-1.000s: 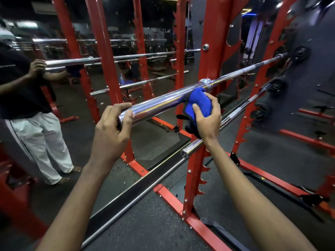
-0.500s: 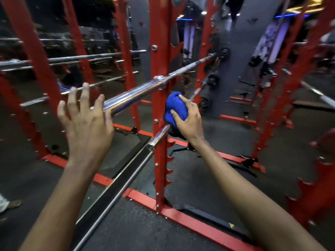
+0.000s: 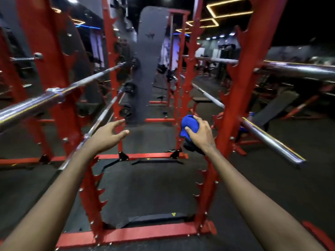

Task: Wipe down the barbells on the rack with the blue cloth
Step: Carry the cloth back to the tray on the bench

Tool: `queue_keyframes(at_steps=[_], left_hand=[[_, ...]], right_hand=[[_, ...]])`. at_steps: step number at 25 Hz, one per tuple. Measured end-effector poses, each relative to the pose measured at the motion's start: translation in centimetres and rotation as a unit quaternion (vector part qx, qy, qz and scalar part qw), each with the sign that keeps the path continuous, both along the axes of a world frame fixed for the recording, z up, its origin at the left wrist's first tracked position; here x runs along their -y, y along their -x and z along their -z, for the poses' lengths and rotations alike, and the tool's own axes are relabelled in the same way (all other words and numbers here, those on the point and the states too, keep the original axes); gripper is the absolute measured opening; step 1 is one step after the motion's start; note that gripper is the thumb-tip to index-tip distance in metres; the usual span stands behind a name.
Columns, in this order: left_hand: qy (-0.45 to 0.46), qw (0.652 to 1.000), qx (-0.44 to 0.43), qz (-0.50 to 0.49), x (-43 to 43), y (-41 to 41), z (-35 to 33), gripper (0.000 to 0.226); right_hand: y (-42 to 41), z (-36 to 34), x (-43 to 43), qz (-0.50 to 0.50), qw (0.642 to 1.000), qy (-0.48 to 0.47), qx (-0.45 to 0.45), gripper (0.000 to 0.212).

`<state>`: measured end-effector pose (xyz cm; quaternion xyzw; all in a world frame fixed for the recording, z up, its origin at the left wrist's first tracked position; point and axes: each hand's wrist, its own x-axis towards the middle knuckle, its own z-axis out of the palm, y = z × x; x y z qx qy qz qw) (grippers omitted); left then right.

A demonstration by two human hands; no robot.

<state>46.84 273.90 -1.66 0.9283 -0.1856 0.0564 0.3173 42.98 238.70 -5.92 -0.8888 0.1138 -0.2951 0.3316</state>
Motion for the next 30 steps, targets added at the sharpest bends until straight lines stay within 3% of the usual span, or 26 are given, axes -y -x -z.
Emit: queue_keyframes(at_steps=[3,7,15,21,25,30], left_hand=[[0.040,0.997,-0.041,0.052,5.9,-1.2,1.3,0.063],[0.080,0.984,-0.080,0.140,13.5,-2.0,3.3,0.087],[0.088,0.946,-0.056,0.308,28.6,1.1,2.9,0.047],[0.067,0.905,-0.009,0.421,36.9,7.3,1.7,0.043],[0.066,0.886,-0.013,0.459,40.5,9.2,1.1,0.046],[0.043,0.874,0.041,0.482,45.8,11.3,1.0,0.049]], right_hand=[[4.4,0.6,5.7,0.055,0.998,0.002,-0.016,0.062],[11.0,1.5,11.3,0.147,0.988,-0.015,-0.033,0.062],[25.5,1.6,16.1,0.319,0.946,-0.044,-0.046,0.059],[34.3,1.1,18.3,0.400,0.913,-0.052,-0.061,0.063],[38.4,0.1,20.8,0.415,0.906,-0.031,-0.077,0.066],[41.2,-0.4,25.7,0.413,0.905,-0.011,-0.099,0.063]])
